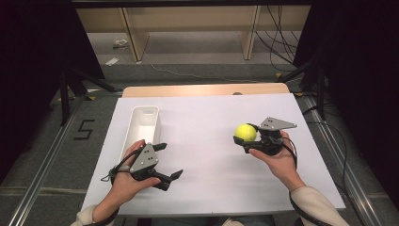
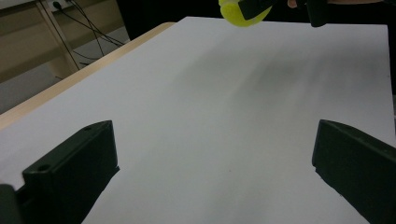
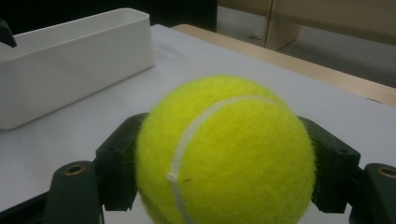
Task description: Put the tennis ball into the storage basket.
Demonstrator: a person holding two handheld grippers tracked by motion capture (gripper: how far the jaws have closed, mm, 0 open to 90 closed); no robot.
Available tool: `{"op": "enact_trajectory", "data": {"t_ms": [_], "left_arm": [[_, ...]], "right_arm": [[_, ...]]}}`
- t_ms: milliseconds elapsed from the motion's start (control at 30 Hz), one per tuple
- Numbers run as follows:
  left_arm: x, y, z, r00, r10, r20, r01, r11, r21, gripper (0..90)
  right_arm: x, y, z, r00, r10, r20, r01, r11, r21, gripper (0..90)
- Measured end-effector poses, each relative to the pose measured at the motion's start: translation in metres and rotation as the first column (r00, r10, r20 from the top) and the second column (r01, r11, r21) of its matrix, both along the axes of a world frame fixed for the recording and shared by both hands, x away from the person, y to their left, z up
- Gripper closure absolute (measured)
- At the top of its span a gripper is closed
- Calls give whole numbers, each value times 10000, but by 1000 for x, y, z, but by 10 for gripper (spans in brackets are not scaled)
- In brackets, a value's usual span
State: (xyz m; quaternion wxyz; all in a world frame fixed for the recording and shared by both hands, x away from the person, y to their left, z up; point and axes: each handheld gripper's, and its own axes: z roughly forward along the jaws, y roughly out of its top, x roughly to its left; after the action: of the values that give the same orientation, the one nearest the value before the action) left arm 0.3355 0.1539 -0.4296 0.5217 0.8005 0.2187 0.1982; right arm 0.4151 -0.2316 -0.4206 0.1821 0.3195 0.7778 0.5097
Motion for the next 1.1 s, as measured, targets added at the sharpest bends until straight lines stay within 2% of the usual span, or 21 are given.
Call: {"op": "enact_trajectory", "data": {"t_ms": [1100], "left_arm": [[0,0,0,10000,-10,13,10,10000,-3,0]], "right_arm": [[4,20,1,9994,340,65,-340,9994,18,265]]}}
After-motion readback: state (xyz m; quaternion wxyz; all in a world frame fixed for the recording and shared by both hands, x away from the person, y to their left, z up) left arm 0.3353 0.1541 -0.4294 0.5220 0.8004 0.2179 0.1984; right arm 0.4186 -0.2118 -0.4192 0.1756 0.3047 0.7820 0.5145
